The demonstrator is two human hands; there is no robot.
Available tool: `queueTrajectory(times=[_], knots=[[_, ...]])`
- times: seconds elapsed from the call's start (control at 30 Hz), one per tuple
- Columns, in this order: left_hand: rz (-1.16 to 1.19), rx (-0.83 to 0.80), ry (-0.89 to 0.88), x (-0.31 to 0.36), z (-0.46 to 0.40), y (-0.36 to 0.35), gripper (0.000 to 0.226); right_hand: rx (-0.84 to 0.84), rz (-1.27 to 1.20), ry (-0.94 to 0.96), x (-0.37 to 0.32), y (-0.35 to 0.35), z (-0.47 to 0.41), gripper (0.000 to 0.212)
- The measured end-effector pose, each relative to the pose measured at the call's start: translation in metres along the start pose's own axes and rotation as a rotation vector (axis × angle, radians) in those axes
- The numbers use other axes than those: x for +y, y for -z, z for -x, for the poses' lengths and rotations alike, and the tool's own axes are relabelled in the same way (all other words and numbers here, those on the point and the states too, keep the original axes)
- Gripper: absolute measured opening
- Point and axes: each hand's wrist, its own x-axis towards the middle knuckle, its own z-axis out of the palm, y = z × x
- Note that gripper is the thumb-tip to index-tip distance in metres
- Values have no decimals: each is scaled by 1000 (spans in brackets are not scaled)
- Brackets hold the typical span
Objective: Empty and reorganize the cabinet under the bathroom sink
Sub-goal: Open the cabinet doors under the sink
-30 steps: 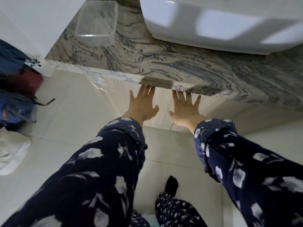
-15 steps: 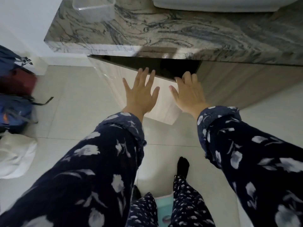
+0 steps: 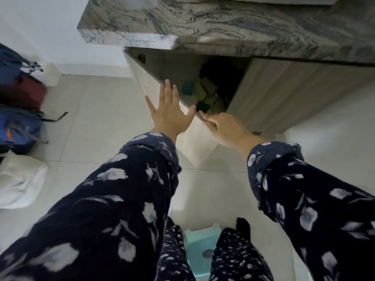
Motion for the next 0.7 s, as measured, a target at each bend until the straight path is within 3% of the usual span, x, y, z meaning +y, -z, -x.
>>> queueTrajectory(times=[0.2, 0.43, 0.7], knots=[[-128, -31, -14, -24, 22, 3, 77, -257, 437, 159, -4, -7, 6, 64], [-231, -96, -22, -53, 39, 7, 68, -276, 463, 208, -28, -32, 10, 82], [-177, -118, -85, -96, 57, 21, 61, -247, 354, 354, -86, -66, 18, 78]])
